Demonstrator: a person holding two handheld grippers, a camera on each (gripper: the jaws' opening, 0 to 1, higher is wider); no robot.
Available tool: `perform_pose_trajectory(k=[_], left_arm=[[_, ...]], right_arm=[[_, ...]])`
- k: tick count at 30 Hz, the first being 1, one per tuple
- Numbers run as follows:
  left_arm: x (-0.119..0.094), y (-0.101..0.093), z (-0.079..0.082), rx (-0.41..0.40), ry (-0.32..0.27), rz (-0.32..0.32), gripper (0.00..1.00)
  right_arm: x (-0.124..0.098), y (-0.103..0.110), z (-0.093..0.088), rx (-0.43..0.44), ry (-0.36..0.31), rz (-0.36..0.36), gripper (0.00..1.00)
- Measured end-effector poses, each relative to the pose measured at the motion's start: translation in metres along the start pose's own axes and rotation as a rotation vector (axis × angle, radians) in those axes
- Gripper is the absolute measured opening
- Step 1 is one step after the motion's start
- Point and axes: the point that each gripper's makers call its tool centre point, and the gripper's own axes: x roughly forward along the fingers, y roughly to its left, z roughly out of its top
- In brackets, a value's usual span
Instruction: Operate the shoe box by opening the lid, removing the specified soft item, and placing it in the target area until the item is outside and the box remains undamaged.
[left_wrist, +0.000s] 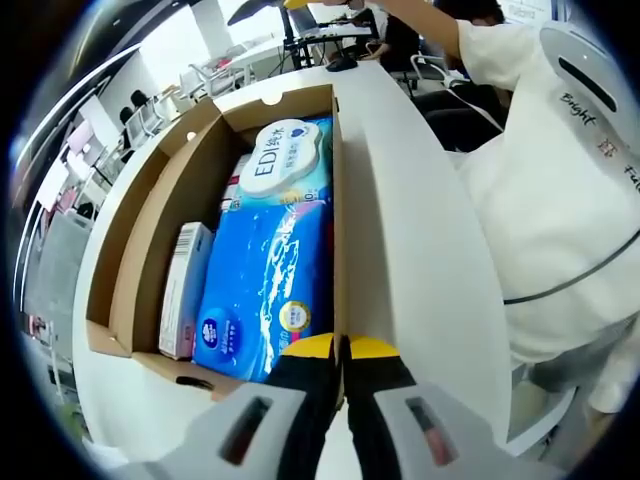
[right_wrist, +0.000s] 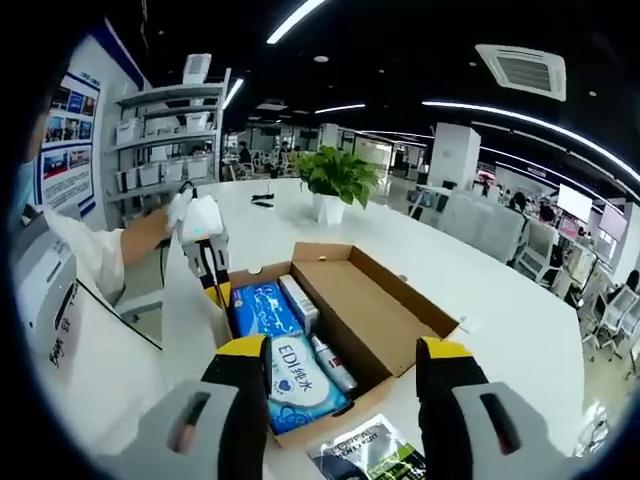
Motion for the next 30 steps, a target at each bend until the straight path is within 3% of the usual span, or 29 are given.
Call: perform_pose_trajectory(k=[5, 11, 16, 22, 30], left_arm=[[0.000, 0.000, 0.000, 0.003, -0.001, 0.002, 0.02], [0.000, 0.001, 0.000, 0.002, -0.002, 0.000, 0.02], [0.000, 0.001, 0.000, 0.001, -0.002, 0.000, 0.02], [0.001, 0.001, 0.001, 0.000, -0.002, 0.002, 0.02], [0.001, 0.001, 0.001, -0.001, -0.001, 0.000, 0.02]], right_arm=[[0.017, 0.010, 0.001, -0.071, 0.041, 0.074, 0.54], [0.041, 0.017, -0.015, -0.142, 0.150, 0.119, 0.56], [0.054, 0.019, -0.018, -0.168, 0.191, 0.153, 0.57], [0.070, 0.027, -0.040, -0.227, 0.313, 0.220, 0.57], [0.074, 0.032, -0.037, -0.235, 0.321, 0.264, 0.57]])
